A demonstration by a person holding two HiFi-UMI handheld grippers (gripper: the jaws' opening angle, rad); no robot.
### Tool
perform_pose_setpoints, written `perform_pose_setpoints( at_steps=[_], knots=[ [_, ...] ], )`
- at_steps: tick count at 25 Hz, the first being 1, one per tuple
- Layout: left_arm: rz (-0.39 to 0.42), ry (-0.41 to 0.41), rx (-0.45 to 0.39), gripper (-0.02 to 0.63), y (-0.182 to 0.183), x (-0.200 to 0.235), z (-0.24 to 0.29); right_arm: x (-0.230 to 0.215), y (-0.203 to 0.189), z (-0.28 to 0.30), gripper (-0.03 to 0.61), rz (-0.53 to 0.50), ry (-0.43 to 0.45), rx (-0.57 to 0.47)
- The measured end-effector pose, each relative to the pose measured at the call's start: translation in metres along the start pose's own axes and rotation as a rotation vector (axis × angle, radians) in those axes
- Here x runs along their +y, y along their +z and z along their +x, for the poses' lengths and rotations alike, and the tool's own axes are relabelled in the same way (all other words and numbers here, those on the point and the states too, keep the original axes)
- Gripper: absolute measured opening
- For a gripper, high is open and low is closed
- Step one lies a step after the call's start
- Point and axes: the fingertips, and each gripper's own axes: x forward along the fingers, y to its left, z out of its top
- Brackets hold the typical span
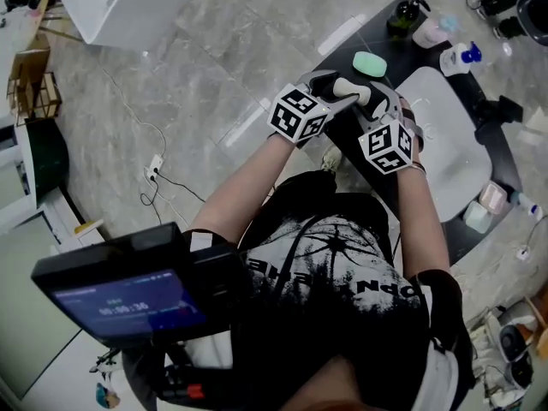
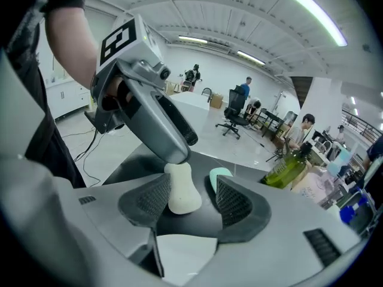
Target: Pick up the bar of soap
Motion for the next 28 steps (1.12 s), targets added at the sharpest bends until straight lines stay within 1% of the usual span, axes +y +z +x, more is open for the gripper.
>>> perform_pose_setpoints(
  at_steps=[5,8,10,12,14,16,18,21,25,28],
  knots=[
    [0.059,-0.041,-0.028,0.174,0.015,-0.023,-0.001,-0.021,-0.004,-0.031,0.238,0.093,-0.075,-0.033],
    [0.106,-0.068,-0.058,0.09,0.028,-0.045,-0.002,-0.033,-0.006,-0.062,0.181,0.137,-0.155,-0.063],
    [0.145,-0.093,-0.077,0.053,0.037,-0.063,-0.004,-0.04,-0.008,-0.088,0.113,0.16,-0.226,-0.082],
    [0.175,-0.12,-0.1,0.02,0.048,-0.08,-0.003,-0.047,-0.012,-0.109,0.088,0.183,-0.274,-0.093],
    [0.209,-0.149,-0.122,0.014,0.061,-0.095,0.0,-0.056,-0.017,-0.127,0.051,0.217,-0.31,-0.102],
    [0.246,-0.178,-0.14,0.012,0.073,-0.111,0.004,-0.066,-0.022,-0.147,0.026,0.275,-0.347,-0.118],
    [0.276,-0.209,-0.154,0.012,0.084,-0.129,0.007,-0.075,-0.028,-0.171,0.018,0.339,-0.39,-0.135],
    [0.306,-0.253,-0.17,0.012,0.09,-0.163,0.013,-0.078,-0.041,-0.212,0.015,0.397,-0.449,-0.173],
    [0.32,-0.295,-0.193,0.012,0.094,-0.202,0.019,-0.076,-0.065,-0.268,0.015,0.48,-0.499,-0.269],
    [0.31,-0.326,-0.205,0.012,0.103,-0.224,0.018,-0.076,-0.079,-0.308,0.014,0.511,-0.547,-0.291]
  ],
)
